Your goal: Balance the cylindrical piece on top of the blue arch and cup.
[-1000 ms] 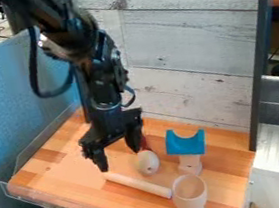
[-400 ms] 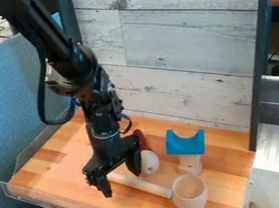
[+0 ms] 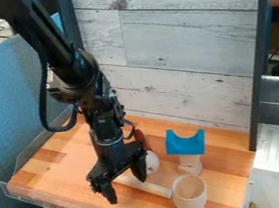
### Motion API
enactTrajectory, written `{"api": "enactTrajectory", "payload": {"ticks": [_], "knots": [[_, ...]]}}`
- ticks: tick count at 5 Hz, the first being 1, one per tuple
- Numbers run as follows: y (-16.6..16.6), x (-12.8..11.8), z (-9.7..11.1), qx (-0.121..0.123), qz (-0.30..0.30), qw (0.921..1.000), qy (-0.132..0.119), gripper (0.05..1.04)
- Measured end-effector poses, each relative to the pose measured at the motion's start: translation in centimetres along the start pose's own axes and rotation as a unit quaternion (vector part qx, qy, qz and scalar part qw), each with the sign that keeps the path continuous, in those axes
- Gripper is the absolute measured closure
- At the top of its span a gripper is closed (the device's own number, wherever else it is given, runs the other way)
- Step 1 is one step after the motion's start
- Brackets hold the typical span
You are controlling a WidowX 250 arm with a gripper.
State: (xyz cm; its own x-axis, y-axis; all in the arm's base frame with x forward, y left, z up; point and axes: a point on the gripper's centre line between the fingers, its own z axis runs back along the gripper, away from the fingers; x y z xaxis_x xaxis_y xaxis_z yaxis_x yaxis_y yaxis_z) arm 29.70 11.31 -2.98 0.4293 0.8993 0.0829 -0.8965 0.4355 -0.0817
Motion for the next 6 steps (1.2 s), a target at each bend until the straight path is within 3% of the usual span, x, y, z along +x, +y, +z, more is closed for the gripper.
{"api": "enactTrajectory", "payload": {"ticks": [1,3,5,6], "knots": [[-0.9,-0.5,0.0,-0.006,-0.002,1.0000,-0.006,0.083],[-1.2,-0.8,-2.1,0.003,-0.012,0.9998,-0.018,0.121],[-1.4,-0.4,-2.3,-0.009,-0.019,0.9995,-0.022,0.731],[-1.2,-0.4,-2.2,-0.014,-0.029,0.9994,-0.009,0.841]]}}
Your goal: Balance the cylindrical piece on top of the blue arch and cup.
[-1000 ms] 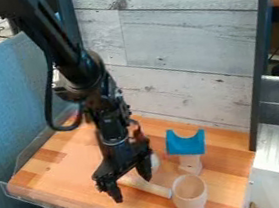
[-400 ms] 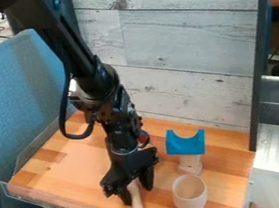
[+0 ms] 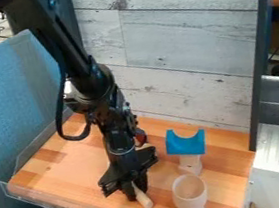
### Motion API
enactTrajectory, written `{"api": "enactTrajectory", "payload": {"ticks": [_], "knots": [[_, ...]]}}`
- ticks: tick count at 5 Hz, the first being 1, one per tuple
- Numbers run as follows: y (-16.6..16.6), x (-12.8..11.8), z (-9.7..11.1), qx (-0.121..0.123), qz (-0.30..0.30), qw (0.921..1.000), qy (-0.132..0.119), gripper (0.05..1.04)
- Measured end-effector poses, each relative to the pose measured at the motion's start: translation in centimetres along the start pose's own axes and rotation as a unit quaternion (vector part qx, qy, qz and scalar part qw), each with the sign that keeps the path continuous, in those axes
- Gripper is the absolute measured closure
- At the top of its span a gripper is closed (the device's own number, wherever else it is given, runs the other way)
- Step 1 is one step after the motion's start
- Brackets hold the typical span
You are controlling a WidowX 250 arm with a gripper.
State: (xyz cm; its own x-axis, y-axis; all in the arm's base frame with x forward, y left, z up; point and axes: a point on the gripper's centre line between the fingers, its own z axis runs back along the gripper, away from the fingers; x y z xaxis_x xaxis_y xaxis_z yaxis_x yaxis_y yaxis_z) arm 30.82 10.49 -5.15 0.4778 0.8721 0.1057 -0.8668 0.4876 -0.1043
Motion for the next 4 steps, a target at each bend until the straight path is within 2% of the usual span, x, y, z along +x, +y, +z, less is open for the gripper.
{"api": "enactTrajectory", "payload": {"ticks": [1,2,3,4], "knots": [[0.1,0.6,1.6,-0.022,0.002,0.9997,0.008,0.842],[-0.7,0.7,4.3,-0.052,-0.002,0.9985,0.019,0.842],[-0.7,-0.3,6.4,-0.068,-0.033,0.9967,0.028,0.842],[-0.9,-1.9,7.6,-0.076,-0.074,0.9940,0.026,0.842]]}}
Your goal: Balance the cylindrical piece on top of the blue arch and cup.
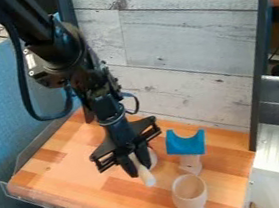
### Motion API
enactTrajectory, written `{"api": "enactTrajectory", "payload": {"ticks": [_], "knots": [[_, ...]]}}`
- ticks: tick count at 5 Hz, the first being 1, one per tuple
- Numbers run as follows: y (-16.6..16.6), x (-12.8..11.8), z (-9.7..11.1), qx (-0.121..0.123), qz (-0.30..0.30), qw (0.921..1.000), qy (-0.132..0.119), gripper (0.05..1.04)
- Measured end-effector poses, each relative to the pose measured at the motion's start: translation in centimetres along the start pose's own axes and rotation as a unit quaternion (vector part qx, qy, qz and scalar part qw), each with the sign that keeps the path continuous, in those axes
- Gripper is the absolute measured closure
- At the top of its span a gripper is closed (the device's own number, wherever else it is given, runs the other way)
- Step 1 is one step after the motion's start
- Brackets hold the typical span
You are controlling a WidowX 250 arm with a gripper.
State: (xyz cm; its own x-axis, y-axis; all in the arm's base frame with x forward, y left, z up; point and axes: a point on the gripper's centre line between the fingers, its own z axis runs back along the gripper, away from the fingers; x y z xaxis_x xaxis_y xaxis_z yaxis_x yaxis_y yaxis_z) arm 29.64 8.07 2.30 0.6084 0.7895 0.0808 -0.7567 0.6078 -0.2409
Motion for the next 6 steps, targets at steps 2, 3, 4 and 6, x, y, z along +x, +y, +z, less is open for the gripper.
{"api": "enactTrajectory", "payload": {"ticks": [2,3,4,6], "knots": [[-0.6,-1.2,1.1,-0.014,-0.040,0.9988,0.024,0.842],[-1.1,-1.9,1.2,-0.013,-0.071,0.9969,0.033,0.842],[-1.4,-2.8,1.4,-0.012,-0.118,0.9926,0.023,0.842],[-2.3,-3.0,1.2,-0.010,-0.221,0.9751,0.018,0.842]]}}
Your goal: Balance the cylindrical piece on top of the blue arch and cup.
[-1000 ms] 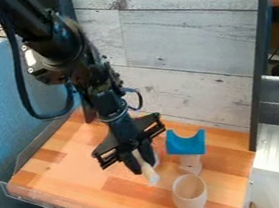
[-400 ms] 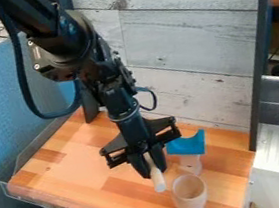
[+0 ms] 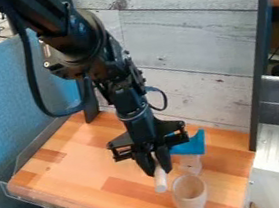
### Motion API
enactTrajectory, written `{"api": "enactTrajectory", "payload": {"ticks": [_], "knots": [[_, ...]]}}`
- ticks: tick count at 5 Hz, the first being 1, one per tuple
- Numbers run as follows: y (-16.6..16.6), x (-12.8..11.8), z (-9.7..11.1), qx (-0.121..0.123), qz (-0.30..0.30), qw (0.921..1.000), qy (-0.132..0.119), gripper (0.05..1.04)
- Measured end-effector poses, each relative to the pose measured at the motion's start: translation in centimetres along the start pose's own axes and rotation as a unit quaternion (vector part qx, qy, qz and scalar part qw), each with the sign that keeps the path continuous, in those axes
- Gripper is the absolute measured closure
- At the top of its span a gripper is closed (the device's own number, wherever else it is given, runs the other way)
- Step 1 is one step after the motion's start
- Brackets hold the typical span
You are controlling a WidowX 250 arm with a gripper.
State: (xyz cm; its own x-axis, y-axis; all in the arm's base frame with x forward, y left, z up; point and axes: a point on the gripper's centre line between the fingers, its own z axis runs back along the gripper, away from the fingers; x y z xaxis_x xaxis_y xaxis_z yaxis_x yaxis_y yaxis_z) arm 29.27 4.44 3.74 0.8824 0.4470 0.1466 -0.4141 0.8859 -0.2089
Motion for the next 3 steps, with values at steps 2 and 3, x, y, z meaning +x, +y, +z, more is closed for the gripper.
{"api": "enactTrajectory", "payload": {"ticks": [2,3], "knots": [[-0.8,1.4,-0.2,-0.013,-0.041,0.9990,0.013,0.842],[-1.5,1.7,-0.3,-0.018,-0.054,0.9982,0.022,0.842]]}}
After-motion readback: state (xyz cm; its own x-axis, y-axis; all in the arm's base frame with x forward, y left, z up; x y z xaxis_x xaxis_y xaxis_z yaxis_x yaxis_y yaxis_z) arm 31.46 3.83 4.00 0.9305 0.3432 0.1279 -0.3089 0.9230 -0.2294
